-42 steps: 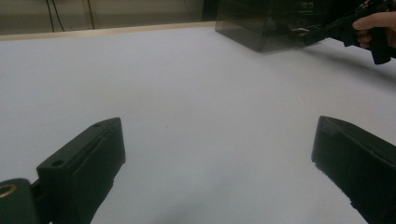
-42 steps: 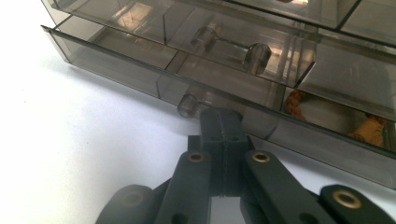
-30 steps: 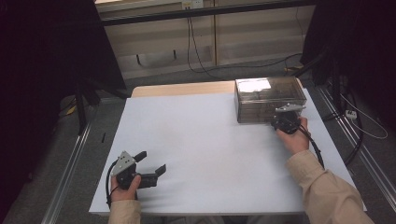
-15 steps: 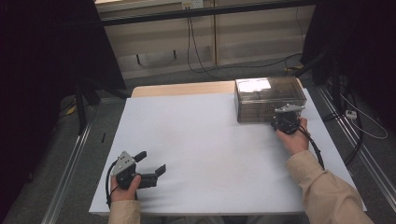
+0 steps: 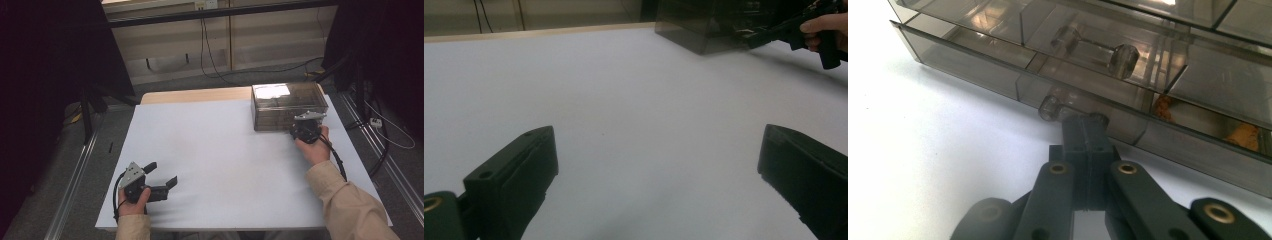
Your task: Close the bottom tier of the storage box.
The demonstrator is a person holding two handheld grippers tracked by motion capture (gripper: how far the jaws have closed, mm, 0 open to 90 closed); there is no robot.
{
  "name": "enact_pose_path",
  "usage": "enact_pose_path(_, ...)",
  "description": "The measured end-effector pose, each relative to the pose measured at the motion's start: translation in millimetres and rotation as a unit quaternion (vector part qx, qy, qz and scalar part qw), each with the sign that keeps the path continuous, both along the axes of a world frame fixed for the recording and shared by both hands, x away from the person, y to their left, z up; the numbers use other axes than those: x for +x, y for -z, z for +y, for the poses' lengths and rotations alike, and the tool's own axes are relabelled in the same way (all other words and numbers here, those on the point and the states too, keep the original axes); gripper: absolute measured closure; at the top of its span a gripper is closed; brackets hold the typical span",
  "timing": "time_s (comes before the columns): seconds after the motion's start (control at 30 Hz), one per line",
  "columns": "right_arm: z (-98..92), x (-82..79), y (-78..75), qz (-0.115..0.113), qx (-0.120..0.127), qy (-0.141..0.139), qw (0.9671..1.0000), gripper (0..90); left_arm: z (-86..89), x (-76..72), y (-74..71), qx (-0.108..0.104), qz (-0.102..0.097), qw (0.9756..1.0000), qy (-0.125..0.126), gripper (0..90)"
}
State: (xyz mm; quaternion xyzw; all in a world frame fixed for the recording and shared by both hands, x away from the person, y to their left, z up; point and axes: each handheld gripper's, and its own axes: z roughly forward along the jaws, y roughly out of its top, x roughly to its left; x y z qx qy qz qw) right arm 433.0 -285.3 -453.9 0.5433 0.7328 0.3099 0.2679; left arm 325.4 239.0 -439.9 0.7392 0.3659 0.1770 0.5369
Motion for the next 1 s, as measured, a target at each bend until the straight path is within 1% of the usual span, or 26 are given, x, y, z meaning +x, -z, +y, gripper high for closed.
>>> enact_pose_path(0.17,-0.3,0.3,0.1,-0.001,0.0,0.001,1.0,90.0,-0.1,0.2,0.1,0.003,0.0,1.0,0.002,2.8)
enact_pose_path(0.3,0.1,0.5,0.3,-0.001,0.001,0.002,1.0,90.0,-0.3,-0.2,0.1,-0.001,0.001,1.0,0.0,2.8)
enact_pose_path(0.57,0.4,1.2,0.5,-0.005,-0.001,0.003,1.0,90.0,-0.1,-0.1,0.1,0.002,0.0,1.0,0.001,2.8)
enact_pose_path(0.67,0.1,1.3,0.5,-0.005,-0.001,0.002,1.0,90.0,-0.3,-0.2,0.1,-0.001,0.001,1.0,0.0,2.8)
enact_pose_path(0.8,0.0,0.9,0.7,-0.003,-0.001,0.002,1.0,90.0,-0.2,0.0,0.1,0.004,0.0,1.0,0.002,2.8)
enact_pose_path(0.93,0.0,1.2,0.3,-0.002,-0.003,0.002,1.0,90.0,-0.4,-0.5,-0.1,-0.001,0.001,1.0,0.0,2.9)
enact_pose_path(1.0,-0.2,1.2,0.0,-0.002,-0.004,0.002,1.0,90.0,0.0,-0.3,0.1,0.003,0.0,1.0,0.002,2.8)
